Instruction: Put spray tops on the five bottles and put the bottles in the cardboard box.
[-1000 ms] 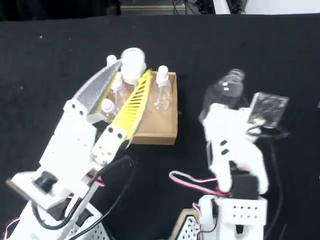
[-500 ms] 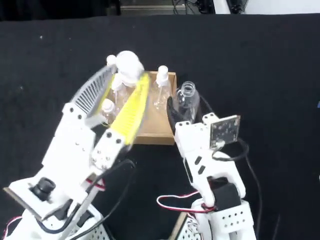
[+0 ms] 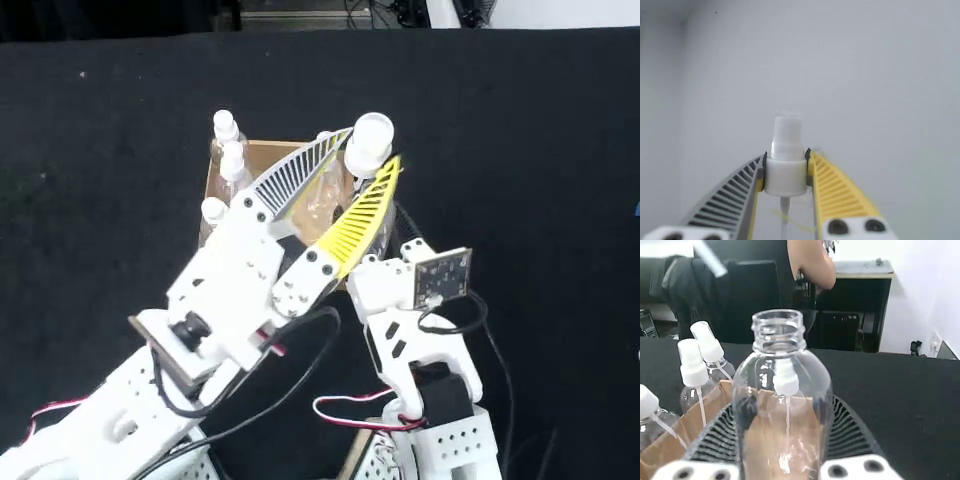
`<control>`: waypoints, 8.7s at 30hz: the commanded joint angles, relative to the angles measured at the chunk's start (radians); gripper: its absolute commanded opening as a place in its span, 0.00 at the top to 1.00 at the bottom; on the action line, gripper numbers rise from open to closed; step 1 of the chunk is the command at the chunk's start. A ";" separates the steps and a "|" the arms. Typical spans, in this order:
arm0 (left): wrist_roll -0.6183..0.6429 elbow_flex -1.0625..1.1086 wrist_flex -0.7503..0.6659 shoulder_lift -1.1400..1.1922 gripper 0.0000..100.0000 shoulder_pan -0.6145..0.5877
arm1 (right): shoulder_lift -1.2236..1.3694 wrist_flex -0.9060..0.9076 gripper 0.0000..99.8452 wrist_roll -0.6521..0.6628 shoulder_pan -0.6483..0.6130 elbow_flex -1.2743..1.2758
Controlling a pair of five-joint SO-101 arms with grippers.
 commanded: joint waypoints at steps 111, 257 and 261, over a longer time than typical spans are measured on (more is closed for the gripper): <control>0.213 0.631 1.083 -0.772 0.73 -1.078 | 0.243 -0.164 0.99 -0.112 0.218 -0.282; 0.207 0.704 1.249 -0.769 0.89 -1.158 | 2.285 -2.061 0.99 0.078 0.962 -0.374; 0.207 0.704 1.249 -0.769 0.89 -1.158 | 2.387 -2.160 0.99 0.078 0.959 -0.375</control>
